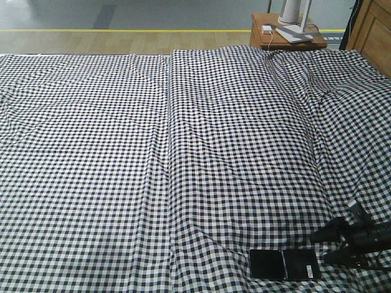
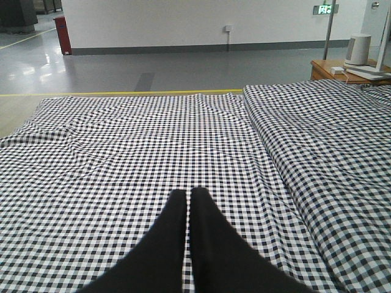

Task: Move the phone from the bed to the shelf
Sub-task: 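Lower the right gripper toward the black phone on the bed, then close the right gripper on the phone's edge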

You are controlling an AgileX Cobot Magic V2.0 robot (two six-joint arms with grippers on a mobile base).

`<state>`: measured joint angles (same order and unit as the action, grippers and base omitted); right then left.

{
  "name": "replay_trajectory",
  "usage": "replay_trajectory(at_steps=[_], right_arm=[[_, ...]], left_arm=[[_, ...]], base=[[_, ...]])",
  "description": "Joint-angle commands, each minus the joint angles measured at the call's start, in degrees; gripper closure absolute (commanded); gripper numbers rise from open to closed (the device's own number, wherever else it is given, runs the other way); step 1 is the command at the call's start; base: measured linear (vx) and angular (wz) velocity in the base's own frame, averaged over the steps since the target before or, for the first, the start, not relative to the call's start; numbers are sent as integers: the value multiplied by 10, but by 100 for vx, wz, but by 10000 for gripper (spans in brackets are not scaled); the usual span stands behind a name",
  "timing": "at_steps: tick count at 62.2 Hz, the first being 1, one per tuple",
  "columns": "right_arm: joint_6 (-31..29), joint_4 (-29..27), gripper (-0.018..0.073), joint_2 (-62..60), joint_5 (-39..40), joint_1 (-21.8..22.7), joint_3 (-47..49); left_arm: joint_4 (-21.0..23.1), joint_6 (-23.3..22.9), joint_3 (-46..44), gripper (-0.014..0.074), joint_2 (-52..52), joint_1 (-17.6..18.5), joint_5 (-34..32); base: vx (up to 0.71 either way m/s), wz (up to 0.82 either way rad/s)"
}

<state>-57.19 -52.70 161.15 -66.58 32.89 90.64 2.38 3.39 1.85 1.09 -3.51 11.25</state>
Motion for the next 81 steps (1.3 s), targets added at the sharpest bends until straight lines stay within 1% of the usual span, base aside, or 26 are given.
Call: replay_trajectory(at_steps=[1,37,44,49,58,64,81], right_arm=[[-17,-22,-45,-34,-72,1,7],[-20,-21,-35,-1,-73,1,7],[-22,-22,-35,-1,-73,-5,7],[-24,-27,-35,-1,-73,-18,7],[-36,-31,-35,-1,-73,-56,7],[-41,-44,-35,-1,-73,-79,7],[-50,-68,-35,-1,-73,-112,7]], left_arm=[[5,0,4,595,5,0,-40],[5,0,4,595,5,0,-40],[5,0,4,595,5,0,-40],[5,0,4,595,5,0,-40],[5,0,4,595,5,0,-40],[5,0,4,595,5,0,-40],[5,0,4,595,5,0,-40]], base=[[0,0],[0,0],[0,0],[0,0],[0,0],[0,0],[0,0]])
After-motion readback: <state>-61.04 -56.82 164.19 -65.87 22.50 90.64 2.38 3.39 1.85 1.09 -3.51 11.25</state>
